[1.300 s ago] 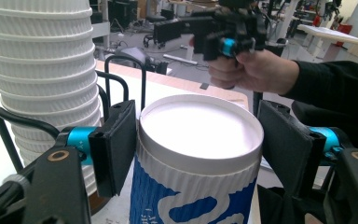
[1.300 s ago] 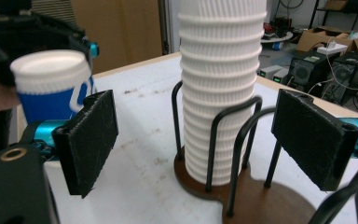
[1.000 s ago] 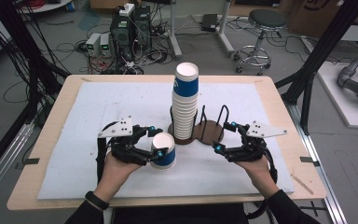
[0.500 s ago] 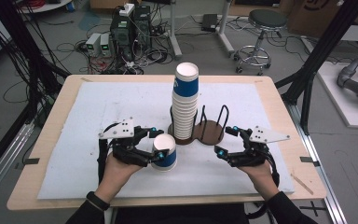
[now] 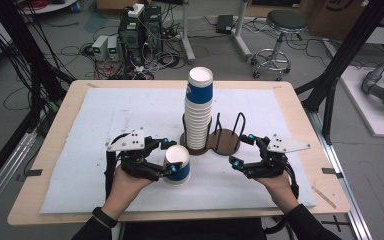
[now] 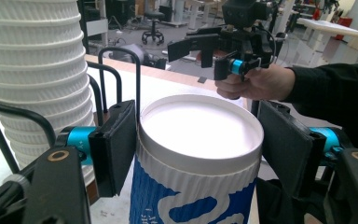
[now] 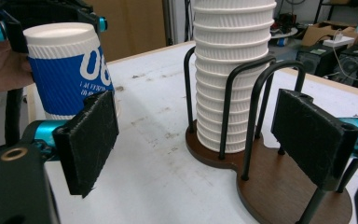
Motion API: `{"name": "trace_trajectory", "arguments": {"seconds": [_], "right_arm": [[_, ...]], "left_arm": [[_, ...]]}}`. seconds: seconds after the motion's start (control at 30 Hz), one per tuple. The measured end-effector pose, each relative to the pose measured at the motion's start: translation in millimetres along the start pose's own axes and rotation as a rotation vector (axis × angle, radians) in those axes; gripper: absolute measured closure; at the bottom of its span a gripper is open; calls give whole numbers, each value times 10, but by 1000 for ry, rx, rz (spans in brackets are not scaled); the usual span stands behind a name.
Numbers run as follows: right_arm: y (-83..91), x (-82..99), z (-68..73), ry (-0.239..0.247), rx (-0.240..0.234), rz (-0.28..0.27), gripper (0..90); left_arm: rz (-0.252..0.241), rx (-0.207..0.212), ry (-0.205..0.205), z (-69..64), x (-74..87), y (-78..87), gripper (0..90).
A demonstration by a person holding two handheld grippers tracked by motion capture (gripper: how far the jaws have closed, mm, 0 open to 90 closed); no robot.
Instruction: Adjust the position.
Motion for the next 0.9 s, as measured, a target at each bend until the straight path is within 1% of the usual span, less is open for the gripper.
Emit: {"name": "trace_trajectory", "arguments": {"seconds": [0.03, 0.23, 0.3, 0.33, 0.37, 0.47, 0.5, 0.53, 0.57, 0.67, 0.7, 0.77, 0.8, 0.83, 0.87, 0.9], "right_arm": [[-1, 5, 8, -8, -5, 5, 152], [-3, 6, 10, -8, -18, 6, 152], [-18, 12, 48, 1, -57, 18, 152], [-18, 12, 48, 1, -57, 18, 152], [-22, 12, 66, 4, -76, 19, 152], [-26, 5, 108, 9, -103, 15, 152], [-28, 6, 121, 15, -110, 18, 152], [-40, 12, 144, 16, -131, 25, 152], [-40, 12, 144, 16, -131, 25, 152], [-76, 46, 207, 21, -176, 49, 152], [-91, 54, 219, 31, -178, 55, 152], [-113, 74, 265, 29, -201, 69, 152], [-127, 83, 279, 33, -199, 74, 152], [-137, 90, 299, 30, -209, 77, 152], [-137, 90, 299, 30, -209, 77, 152], [-169, 101, 325, 35, -219, 81, 152]], "left_arm": [[0, -1, -1, -1, -1, -2, 303], [3, 6, -2, -10, 2, -17, 303], [4, 11, -1, -17, -6, -27, 303], [4, 11, -1, -17, -6, -27, 304], [1, 14, 1, -25, -11, -36, 304], [2, 18, -1, -44, -21, -46, 304], [1, 19, 0, -46, -25, -48, 304], [1, 18, -3, -45, -31, -48, 304], [1, 20, -5, -49, -36, -47, 304], [-8, 21, -4, -72, -62, -50, 304], [-8, 22, -5, -78, -66, -53, 304], [-9, 21, -7, -86, -71, -55, 304], [-10, 24, -7, -101, -77, -59, 304], [-13, 23, -8, -109, -84, -65, 304], [-8, 25, -16, -112, -86, -66, 304], [-13, 25, -14, -122, -93, -78, 304]]}}
Point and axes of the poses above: each handheld gripper's, and its own axes: y roughly backward along the jaws, x roughly out of its underside, z roughly to its left, the point moved 9 cm from there along -y, roughly forward along the jaws, and after that the axes turned 5 degrees about -z, right-handed, at the moved point
